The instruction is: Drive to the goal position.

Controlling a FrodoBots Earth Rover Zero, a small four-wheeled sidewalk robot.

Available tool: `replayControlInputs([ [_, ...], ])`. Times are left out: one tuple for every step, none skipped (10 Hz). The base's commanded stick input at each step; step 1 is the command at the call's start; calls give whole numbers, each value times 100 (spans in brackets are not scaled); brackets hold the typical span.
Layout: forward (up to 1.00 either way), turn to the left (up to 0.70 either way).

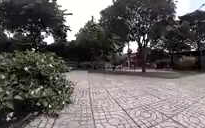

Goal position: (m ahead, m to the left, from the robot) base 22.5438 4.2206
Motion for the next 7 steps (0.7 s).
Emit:
replayControlInputs([
  [100,0],
  [100,0],
  [100,0],
  [100,0],
  [100,0],
  [100,0],
  [100,0],
])
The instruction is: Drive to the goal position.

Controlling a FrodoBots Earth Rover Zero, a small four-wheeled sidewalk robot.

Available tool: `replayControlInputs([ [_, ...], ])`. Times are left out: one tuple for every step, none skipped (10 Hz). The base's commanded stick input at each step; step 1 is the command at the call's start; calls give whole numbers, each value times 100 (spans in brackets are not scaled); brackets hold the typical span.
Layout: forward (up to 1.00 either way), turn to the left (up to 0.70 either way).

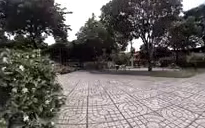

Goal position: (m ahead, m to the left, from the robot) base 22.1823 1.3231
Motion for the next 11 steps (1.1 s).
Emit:
replayControlInputs([
  [100,0],
  [100,-14],
  [100,-19],
  [100,-4],
  [100,0],
  [100,0],
  [100,1],
  [100,22],
  [100,27],
  [100,27],
  [100,27],
])
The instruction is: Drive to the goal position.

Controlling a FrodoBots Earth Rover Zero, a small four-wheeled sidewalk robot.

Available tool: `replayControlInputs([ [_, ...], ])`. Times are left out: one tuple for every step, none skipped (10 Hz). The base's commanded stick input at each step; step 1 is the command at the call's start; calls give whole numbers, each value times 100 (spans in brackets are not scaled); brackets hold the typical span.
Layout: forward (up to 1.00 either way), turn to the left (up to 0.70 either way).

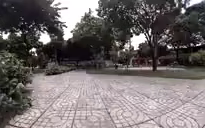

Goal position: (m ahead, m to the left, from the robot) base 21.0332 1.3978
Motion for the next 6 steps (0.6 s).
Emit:
replayControlInputs([
  [100,27],
  [100,27],
  [100,22],
  [100,10],
  [100,0],
  [100,0],
])
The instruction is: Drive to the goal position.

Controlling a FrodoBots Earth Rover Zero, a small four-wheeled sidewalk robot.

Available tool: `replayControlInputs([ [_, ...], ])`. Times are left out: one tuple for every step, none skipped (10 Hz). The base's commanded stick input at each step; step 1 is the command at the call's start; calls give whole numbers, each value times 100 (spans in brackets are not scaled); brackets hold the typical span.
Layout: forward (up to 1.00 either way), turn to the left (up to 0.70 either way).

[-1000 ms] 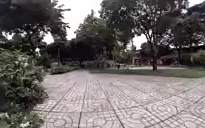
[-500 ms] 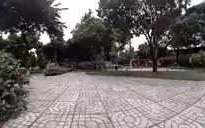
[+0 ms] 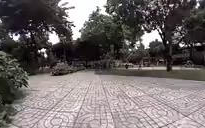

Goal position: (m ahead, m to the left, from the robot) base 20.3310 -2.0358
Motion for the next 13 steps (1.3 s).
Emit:
replayControlInputs([
  [100,0],
  [100,0],
  [100,0],
  [100,0],
  [100,0],
  [100,0],
  [100,0],
  [100,0],
  [100,0],
  [100,0],
  [100,0],
  [100,0],
  [100,0],
])
